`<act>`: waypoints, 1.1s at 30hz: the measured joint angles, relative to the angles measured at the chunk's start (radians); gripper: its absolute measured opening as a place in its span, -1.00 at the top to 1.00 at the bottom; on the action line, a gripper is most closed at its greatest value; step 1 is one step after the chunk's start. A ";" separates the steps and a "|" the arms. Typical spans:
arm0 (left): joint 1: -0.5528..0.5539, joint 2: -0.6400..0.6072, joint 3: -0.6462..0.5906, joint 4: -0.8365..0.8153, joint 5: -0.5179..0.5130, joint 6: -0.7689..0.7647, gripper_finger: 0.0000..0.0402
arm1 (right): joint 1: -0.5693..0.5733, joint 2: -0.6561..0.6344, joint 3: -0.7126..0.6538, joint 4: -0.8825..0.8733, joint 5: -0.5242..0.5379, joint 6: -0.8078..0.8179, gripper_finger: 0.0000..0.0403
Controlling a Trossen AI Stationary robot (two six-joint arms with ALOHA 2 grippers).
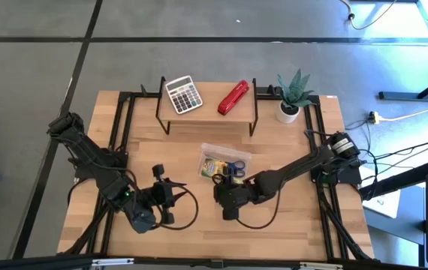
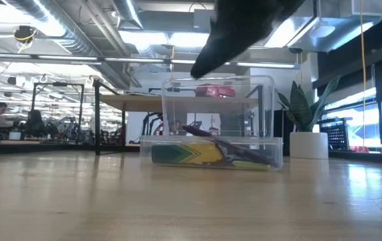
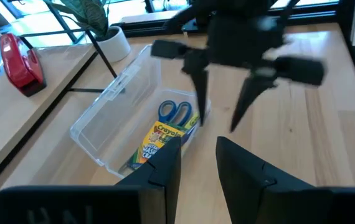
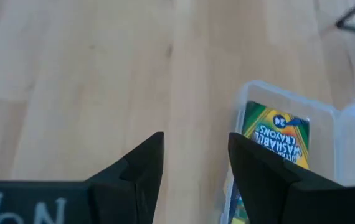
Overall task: Pack school essentials
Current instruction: Adjust the purple pen in the transparent supply box
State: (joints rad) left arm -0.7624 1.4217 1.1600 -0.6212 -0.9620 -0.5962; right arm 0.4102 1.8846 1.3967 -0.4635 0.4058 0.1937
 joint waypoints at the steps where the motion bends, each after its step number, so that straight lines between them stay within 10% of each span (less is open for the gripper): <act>1: 0.000 0.000 0.000 0.000 0.000 0.000 0.53 | -0.007 0.005 -0.009 0.009 0.011 0.016 0.10; 33: 0.000 0.000 0.000 0.001 0.002 -0.004 0.53 | -0.192 0.053 -0.030 0.026 -0.115 0.326 0.10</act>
State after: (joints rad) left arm -0.7620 1.4220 1.1599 -0.6205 -0.9596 -0.5999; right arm 0.2186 1.9377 1.3663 -0.4377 0.2910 0.5194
